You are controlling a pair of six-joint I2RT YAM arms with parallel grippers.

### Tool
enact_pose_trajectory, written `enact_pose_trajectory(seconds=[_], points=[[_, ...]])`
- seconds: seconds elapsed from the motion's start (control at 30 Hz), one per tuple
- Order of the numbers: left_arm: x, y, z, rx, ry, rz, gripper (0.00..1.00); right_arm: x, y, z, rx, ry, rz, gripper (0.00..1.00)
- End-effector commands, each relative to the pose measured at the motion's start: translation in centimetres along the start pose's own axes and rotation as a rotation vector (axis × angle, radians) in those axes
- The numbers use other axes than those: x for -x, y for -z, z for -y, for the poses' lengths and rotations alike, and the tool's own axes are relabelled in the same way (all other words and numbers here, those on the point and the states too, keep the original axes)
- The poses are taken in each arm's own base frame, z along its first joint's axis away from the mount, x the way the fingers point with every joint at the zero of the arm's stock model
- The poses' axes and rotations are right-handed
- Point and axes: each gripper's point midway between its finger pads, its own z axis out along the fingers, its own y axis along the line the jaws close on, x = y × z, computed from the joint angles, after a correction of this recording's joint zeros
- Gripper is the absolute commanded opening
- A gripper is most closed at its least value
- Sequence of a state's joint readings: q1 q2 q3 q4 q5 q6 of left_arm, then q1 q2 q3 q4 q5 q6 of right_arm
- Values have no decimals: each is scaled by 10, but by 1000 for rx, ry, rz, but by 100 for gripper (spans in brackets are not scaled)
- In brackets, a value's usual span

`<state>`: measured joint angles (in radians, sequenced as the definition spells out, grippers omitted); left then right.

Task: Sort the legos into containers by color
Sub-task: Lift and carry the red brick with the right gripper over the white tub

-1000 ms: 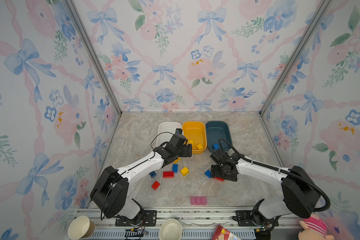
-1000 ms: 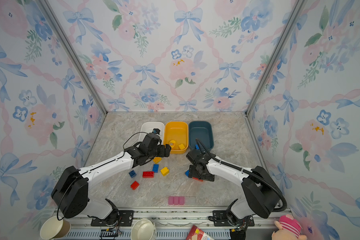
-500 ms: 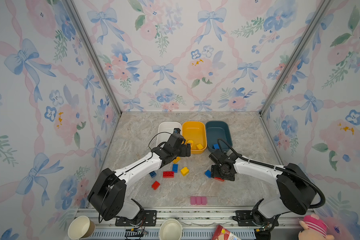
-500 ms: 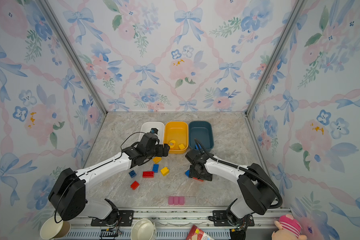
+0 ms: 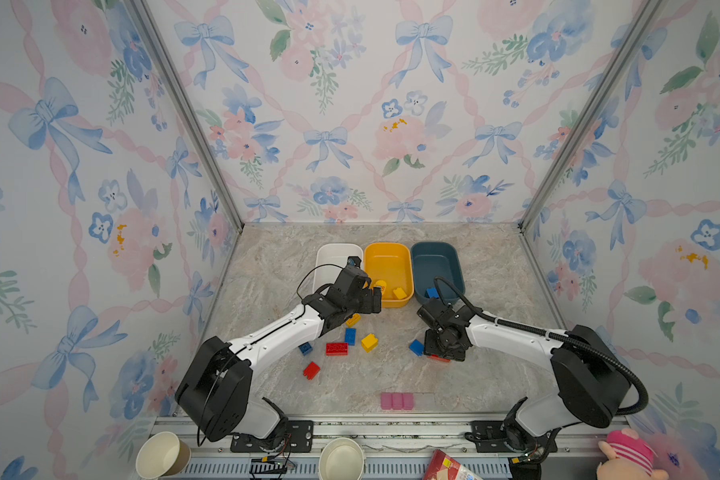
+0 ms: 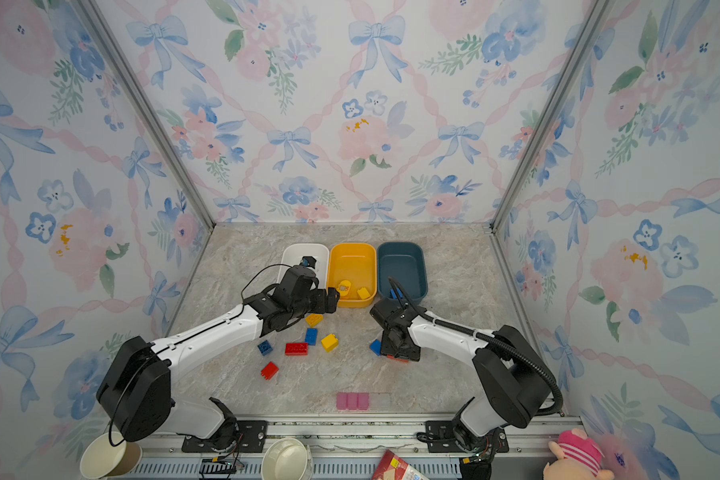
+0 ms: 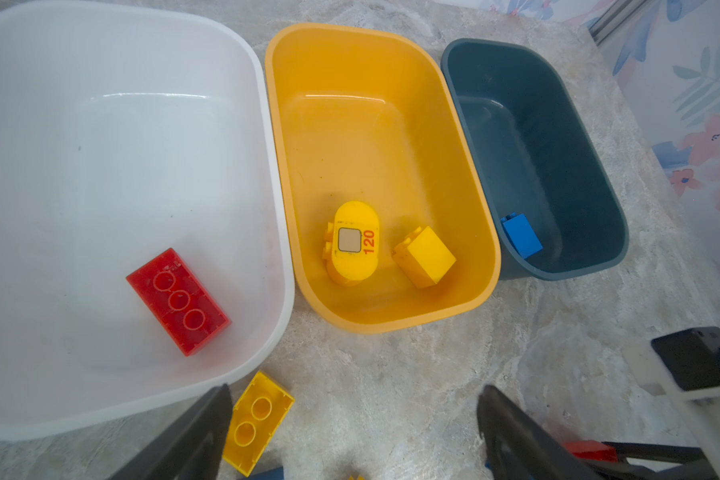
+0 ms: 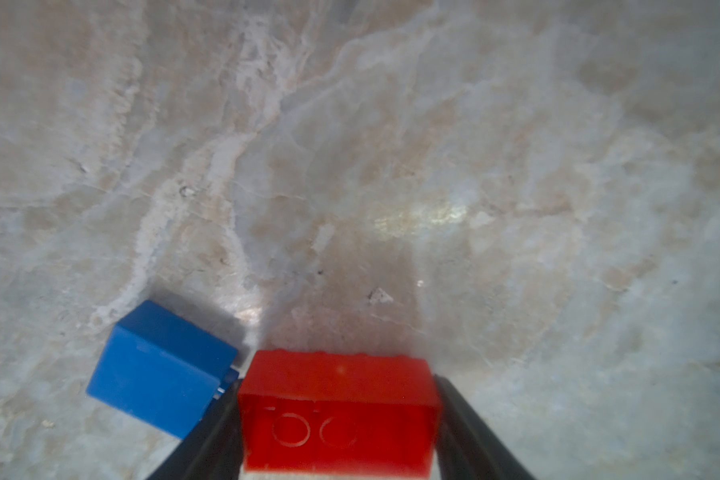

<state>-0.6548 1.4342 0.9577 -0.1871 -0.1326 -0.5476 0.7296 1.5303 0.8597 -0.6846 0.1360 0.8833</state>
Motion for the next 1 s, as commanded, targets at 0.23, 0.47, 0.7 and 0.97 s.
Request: enact_pose_trajectory(seconds=[0.23,0.47,0.7,0.97], points=[[-5,15,-16,2,31,19,95,10,32,-16,41,15,66,60],[-12,27,-38,17,73,33,95,24,62,-53,118,69,127,59],[-16,38,-59,25,116,48,96,41,85,-110,219,149,182,59],[-22,44,-75,36,148,57,96,70,100,-176,310,228,227,59]])
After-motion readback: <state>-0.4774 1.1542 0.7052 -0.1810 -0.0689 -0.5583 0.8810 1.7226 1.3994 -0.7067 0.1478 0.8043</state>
